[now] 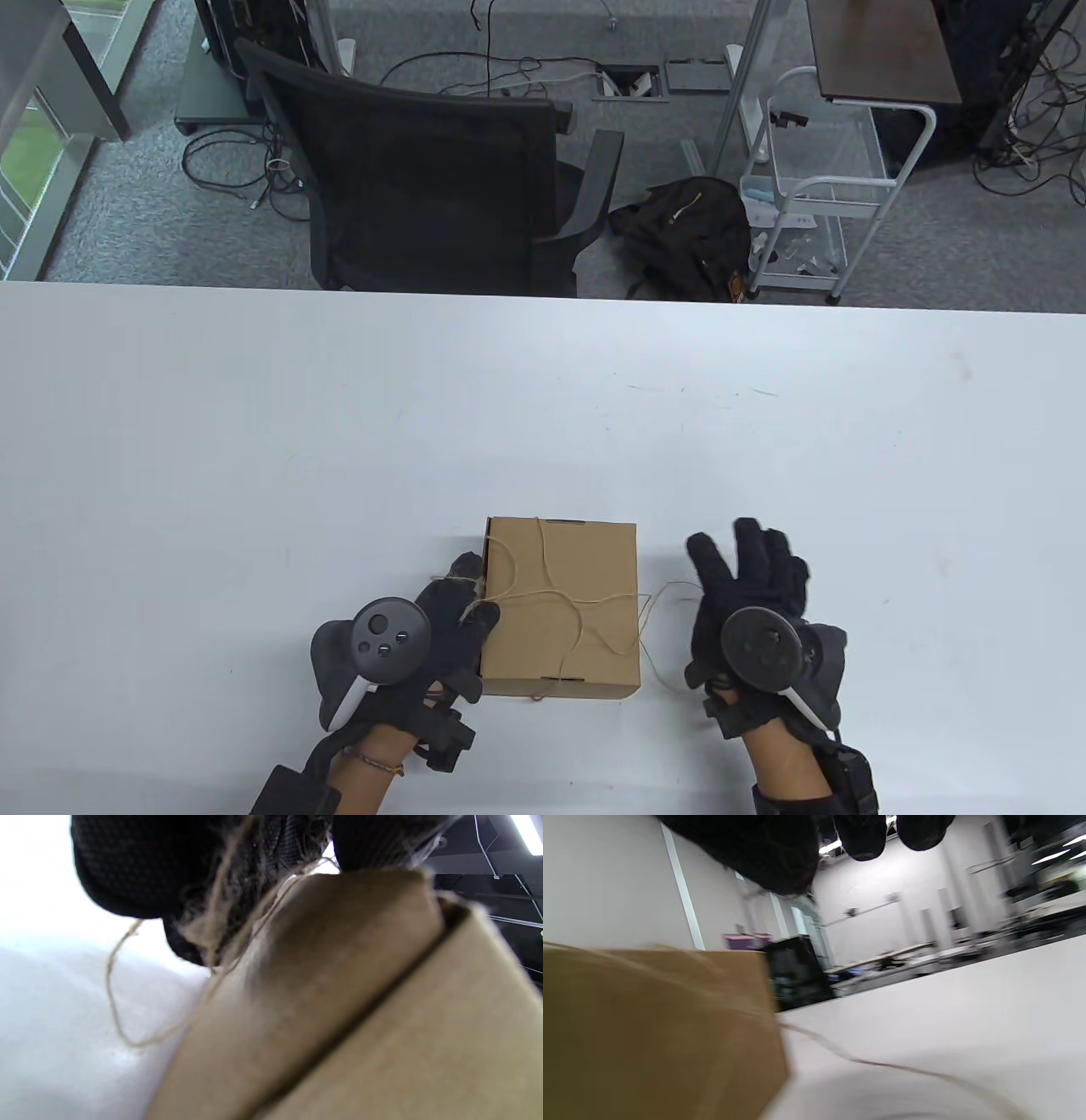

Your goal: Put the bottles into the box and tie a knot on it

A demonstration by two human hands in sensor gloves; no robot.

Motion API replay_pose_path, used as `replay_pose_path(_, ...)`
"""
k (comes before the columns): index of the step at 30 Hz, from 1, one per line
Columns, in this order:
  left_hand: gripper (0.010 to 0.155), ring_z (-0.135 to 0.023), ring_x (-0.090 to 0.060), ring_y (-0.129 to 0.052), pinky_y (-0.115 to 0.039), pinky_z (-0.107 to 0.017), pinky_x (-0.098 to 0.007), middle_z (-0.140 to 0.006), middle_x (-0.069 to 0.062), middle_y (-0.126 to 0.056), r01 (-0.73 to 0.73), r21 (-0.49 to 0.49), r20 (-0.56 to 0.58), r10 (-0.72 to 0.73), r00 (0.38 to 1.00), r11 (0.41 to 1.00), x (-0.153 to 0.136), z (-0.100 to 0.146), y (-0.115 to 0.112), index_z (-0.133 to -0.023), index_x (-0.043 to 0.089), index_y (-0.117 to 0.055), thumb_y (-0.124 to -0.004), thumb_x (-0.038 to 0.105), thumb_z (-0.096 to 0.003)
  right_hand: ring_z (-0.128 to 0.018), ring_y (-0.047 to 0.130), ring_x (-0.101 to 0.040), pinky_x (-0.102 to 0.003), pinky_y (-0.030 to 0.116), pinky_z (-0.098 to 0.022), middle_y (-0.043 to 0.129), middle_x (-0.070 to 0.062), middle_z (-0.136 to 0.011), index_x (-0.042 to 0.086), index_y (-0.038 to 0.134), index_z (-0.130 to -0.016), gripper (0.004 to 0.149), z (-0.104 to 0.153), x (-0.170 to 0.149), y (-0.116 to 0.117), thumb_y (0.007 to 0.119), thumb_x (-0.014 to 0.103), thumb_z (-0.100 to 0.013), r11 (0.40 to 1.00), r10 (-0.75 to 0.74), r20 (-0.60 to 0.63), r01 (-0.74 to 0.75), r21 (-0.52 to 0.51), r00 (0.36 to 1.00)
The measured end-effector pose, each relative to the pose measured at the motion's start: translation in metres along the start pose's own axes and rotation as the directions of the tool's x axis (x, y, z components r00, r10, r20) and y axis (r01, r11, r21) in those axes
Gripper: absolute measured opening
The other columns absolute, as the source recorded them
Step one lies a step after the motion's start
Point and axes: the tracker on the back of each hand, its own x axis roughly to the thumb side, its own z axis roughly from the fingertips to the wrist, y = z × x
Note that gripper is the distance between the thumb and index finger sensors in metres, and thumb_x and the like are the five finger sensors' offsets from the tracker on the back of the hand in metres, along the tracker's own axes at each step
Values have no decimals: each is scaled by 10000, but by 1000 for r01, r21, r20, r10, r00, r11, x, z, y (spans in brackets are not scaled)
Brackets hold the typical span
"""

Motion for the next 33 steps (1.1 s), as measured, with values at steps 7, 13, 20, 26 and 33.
replay_pose_path(7,676,-574,-346,-1097,-912,-438,-481,-948,-211,-936,-16,4,5,16,1000,1000,-1,0,1,-1105,154,-676,-818,473,-526,-1020,70,-442,-726,87,-644,218,-79,-1185,244,486,-1123,720,1,45,44,665,527,-485,908,-230,253,113,404,940)
replay_pose_path(13,542,-740,-431,-1031,-869,-527,-556,-982,-205,-919,-150,70,-79,155,985,986,-22,-4,22,-999,170,-830,-788,454,-539,-1038,124,-407,-709,140,-667,295,-69,-1184,220,503,-1113,736,0,40,52,648,548,-470,892,-182,216,69,447,959)
replay_pose_path(20,864,-899,-611,-810,-763,-594,-648,-1152,-399,-590,-243,57,-403,245,882,968,-86,-9,48,-1200,92,-420,-748,562,-553,-1043,107,-372,-692,133,-673,282,-36,-1182,243,489,-1110,710,-1,28,49,657,531,-482,896,-177,175,85,436,968)
replay_pose_path(26,684,-666,-427,-1071,-923,-448,-488,-1018,-333,-851,-274,28,-453,256,854,961,-102,-10,57,-1089,92,-751,-722,537,-571,-1045,112,-364,-689,135,-672,299,-31,-1181,237,509,-1106,698,-1,26,49,667,518,-487,895,-214,154,130,428,965)
replay_pose_path(33,442,-873,-500,-904,-794,-602,-621,-1002,-158,-859,-73,-51,-285,55,957,996,-54,-18,36,-558,75,-993,-999,496,-421,-1038,99,-388,-700,112,-656,309,-75,-1187,218,537,-1108,688,2,26,49,676,497,-495,878,-299,142,213,429,944)
